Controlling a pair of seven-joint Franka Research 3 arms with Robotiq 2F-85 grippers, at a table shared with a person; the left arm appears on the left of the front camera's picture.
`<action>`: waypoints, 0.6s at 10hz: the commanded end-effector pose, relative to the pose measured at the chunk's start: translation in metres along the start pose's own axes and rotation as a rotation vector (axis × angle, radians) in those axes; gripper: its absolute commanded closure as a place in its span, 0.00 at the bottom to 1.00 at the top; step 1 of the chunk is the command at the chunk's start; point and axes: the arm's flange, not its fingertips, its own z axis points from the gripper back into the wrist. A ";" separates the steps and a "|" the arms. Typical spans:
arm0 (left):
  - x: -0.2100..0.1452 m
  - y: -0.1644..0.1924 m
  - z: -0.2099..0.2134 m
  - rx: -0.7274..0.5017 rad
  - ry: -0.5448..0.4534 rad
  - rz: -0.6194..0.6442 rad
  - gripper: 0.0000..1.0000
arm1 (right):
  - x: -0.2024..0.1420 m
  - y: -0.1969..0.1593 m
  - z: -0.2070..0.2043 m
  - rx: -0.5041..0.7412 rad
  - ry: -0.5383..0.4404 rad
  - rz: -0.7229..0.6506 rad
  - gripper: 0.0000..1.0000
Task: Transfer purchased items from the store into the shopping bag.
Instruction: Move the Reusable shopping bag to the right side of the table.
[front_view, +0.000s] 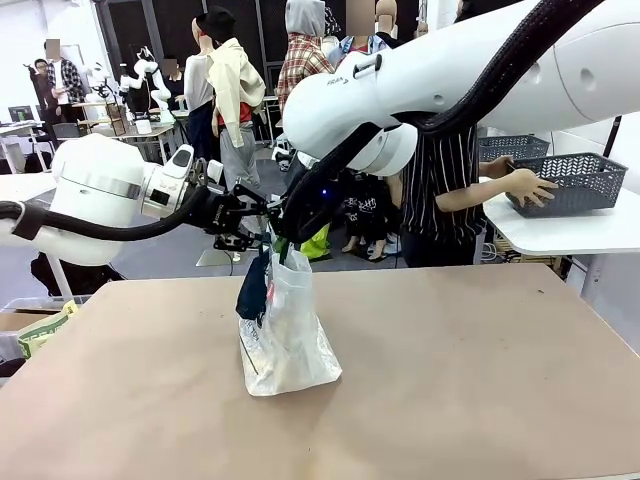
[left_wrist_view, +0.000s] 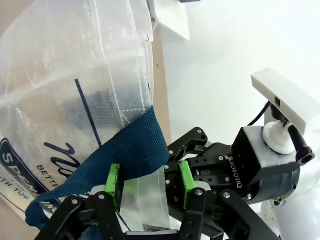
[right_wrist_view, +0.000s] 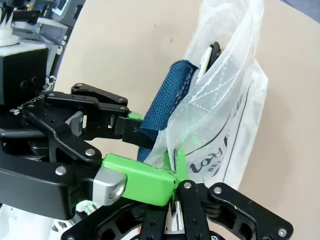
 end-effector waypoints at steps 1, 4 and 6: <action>0.002 0.002 -0.005 -0.042 0.016 -0.020 0.43 | 0.008 0.005 -0.006 0.033 0.023 0.040 1.00; 0.005 0.005 -0.008 -0.040 0.018 -0.002 0.43 | 0.008 0.009 -0.009 0.042 0.033 0.060 1.00; 0.008 0.007 -0.012 -0.039 0.033 -0.001 0.43 | 0.007 0.010 -0.010 0.044 0.040 0.068 1.00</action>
